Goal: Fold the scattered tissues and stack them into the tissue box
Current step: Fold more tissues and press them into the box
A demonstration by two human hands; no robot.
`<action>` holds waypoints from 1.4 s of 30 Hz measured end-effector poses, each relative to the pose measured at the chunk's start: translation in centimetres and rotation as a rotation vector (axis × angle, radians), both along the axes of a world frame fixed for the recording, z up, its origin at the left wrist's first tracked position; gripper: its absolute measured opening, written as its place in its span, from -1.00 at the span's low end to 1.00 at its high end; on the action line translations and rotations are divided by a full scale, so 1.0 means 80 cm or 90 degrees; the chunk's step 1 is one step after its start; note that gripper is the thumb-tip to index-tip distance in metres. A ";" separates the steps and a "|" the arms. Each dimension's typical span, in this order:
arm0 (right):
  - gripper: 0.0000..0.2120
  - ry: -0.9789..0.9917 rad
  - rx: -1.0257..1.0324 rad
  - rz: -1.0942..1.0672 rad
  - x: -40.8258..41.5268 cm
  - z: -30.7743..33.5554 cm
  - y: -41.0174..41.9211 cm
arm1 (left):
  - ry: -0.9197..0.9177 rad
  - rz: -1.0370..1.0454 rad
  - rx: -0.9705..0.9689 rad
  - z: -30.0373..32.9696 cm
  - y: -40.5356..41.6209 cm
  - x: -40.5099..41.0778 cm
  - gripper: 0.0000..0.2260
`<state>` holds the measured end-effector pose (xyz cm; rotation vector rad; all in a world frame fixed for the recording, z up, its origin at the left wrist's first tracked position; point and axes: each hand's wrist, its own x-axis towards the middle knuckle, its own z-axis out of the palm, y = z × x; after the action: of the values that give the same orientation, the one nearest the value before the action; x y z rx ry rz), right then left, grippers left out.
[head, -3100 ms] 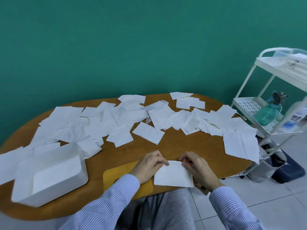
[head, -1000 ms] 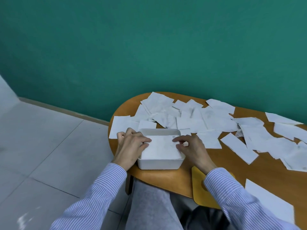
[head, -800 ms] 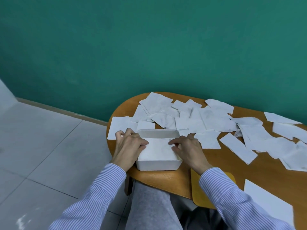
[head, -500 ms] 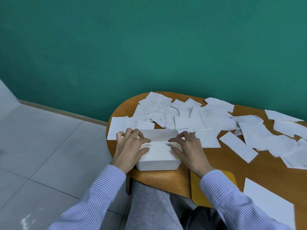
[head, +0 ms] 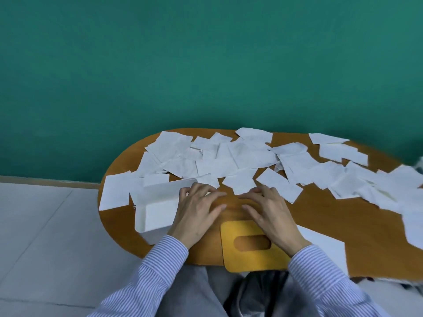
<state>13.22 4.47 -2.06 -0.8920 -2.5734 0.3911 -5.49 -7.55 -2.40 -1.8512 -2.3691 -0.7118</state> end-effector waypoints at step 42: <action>-0.72 0.103 -0.220 -0.162 0.222 -0.046 0.082 | -0.330 -0.227 -0.095 -0.037 0.140 0.178 -0.79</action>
<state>31.01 11.01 -5.74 -1.2332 -2.2452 0.8102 8.73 3.62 -5.36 -2.4414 -2.4406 -1.2082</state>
